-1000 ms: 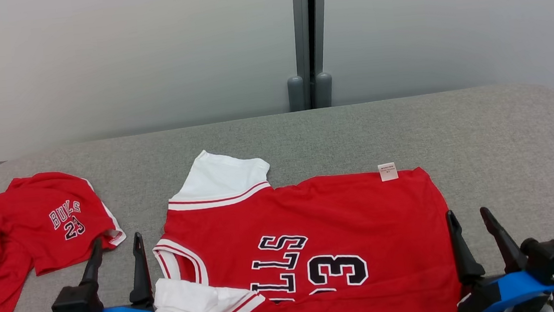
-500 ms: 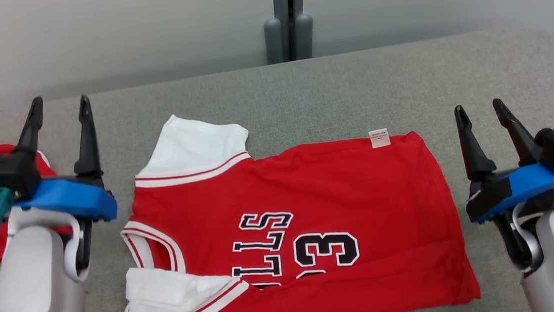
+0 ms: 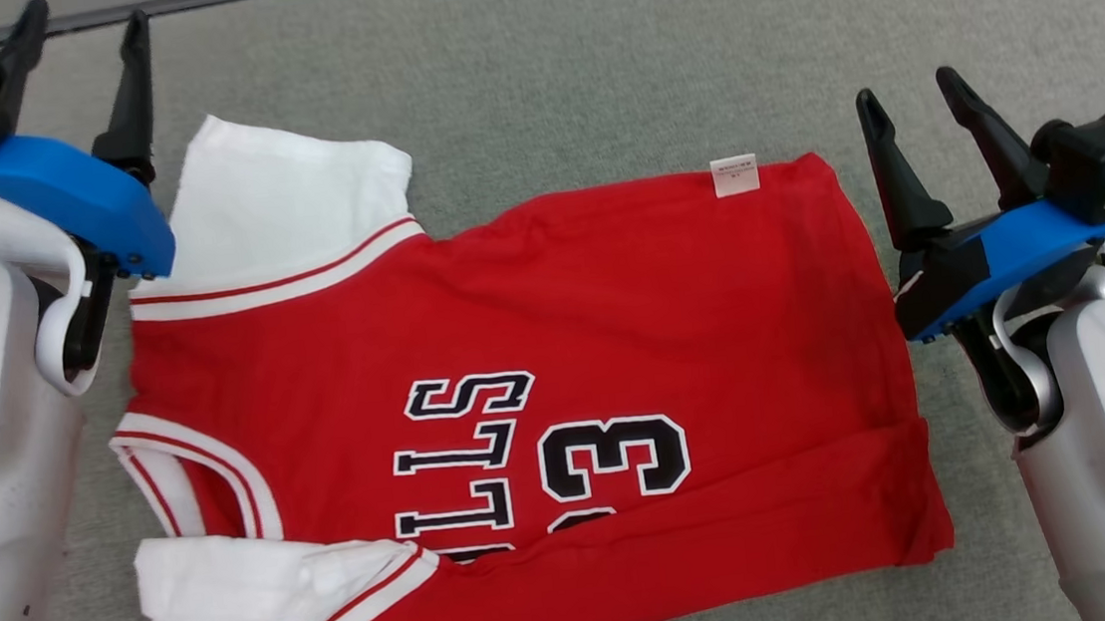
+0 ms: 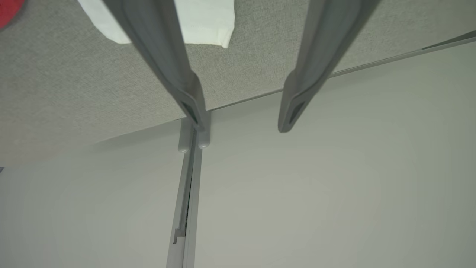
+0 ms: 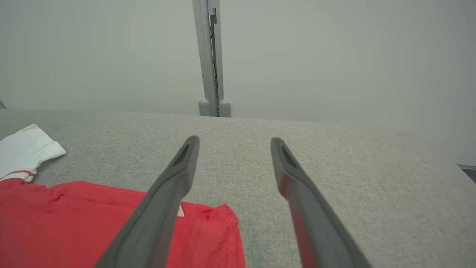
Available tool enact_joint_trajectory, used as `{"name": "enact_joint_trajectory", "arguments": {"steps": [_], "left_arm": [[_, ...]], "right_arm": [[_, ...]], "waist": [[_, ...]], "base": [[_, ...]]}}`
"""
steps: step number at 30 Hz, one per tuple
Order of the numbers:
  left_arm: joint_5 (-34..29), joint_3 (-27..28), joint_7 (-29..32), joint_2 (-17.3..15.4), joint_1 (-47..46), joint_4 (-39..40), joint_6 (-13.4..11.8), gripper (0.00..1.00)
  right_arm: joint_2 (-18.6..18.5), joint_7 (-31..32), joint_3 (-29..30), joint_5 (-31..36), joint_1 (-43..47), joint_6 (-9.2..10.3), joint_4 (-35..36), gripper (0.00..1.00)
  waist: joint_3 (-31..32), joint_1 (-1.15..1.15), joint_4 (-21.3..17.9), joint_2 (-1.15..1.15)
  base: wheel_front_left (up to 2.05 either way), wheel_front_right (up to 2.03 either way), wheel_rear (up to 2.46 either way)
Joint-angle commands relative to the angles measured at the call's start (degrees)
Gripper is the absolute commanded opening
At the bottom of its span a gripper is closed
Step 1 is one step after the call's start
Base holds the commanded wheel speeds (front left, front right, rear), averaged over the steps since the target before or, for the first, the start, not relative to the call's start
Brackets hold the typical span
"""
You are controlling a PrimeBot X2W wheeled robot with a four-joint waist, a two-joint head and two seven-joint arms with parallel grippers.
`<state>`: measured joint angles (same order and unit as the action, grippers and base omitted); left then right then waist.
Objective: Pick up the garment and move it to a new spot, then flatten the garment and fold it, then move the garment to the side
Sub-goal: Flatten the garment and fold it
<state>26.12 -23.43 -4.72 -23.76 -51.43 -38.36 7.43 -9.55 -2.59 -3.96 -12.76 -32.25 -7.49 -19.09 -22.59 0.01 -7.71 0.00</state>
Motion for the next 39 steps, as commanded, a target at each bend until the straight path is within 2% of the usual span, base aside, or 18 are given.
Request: {"name": "enact_joint_trajectory", "arguments": {"steps": [1,5,14,19,25,26,27,28,32,39], "left_arm": [[0.93,-1.83,0.89,-0.96,-1.28,-1.26,0.04,1.0],[4.59,-7.14,2.58,-1.89,-3.86,-5.35,0.04,1.0],[12.68,-14.13,4.92,-2.65,-5.28,-12.61,0.05,1.0],[16.99,-17.29,6.53,-2.36,-6.03,-13.89,0.05,1.0],[22.63,-21.53,11.2,-2.39,-6.48,-13.9,0.06,1.0],[23.08,-22.23,11.57,-2.61,-6.62,-14.21,0.06,0.9],[23.7,-22.55,11.19,-2.79,-6.81,-14.22,0.06,0.48],[24.23,-22.67,10.27,-2.92,-7.14,-14.27,0.06,0.02],[25.63,-24.12,8.07,-3.18,-8.33,-14.51,0.05,0.0],[27.52,-27.44,4.99,-2.54,-9.35,-13.78,0.05,0.0]], "right_arm": [[0.09,-0.01,-0.38,-0.23,-1.15,-0.01,0.25,1.0],[0.25,-0.31,-1.25,-0.59,-2.79,-0.01,0.04,1.0],[0.44,-0.96,-2.32,-1.17,-4.86,-0.01,-0.04,1.0],[0.31,-1.06,-2.79,-1.49,-5.74,-0.01,-0.49,1.0],[0.2,-1.11,-3.66,-2.15,-6.87,-0.01,-1.52,1.0],[0.26,-1.14,-3.88,-2.14,-6.84,-0.01,-1.78,1.0],[0.26,-1.11,-4.07,-2.19,-6.86,-0.01,-2.03,1.0],[0.16,-0.96,-4.3,-2.39,-6.95,-0.01,-2.32,1.0],[-1.13,0.12,-5.29,-3.21,-6.77,-0.01,-3.38,1.0],[-3.95,6.72,-8.6,-6.3,-4.98,-0.01,-5.06,1.0]], "waist": [[-1.0,-0.01,-0.28,0.0],[-3.37,-0.01,-1.47,0.0],[-6.32,-0.01,-3.08,0.0],[-6.92,-0.01,-3.31,0.0],[-7.07,-0.01,-3.53,0.0],[-7.01,-0.01,-3.65,0.0],[-6.93,-0.01,-3.75,0.0],[-6.79,-0.01,-3.85,0.0],[-5.7,-0.01,-3.76,0.0],[-3.44,-0.01,-2.58,0.0]], "base": [[0.0,0.0,0.0],[0.0,0.0,0.0],[0.0,0.0,0.0],[0.0,0.0,0.0],[0.0,0.0,0.0],[0.0,0.0,0.0],[0.0,0.0,0.0],[0.0,0.0,0.0],[0.0,0.0,0.0],[0.0,0.0,0.0]]}}
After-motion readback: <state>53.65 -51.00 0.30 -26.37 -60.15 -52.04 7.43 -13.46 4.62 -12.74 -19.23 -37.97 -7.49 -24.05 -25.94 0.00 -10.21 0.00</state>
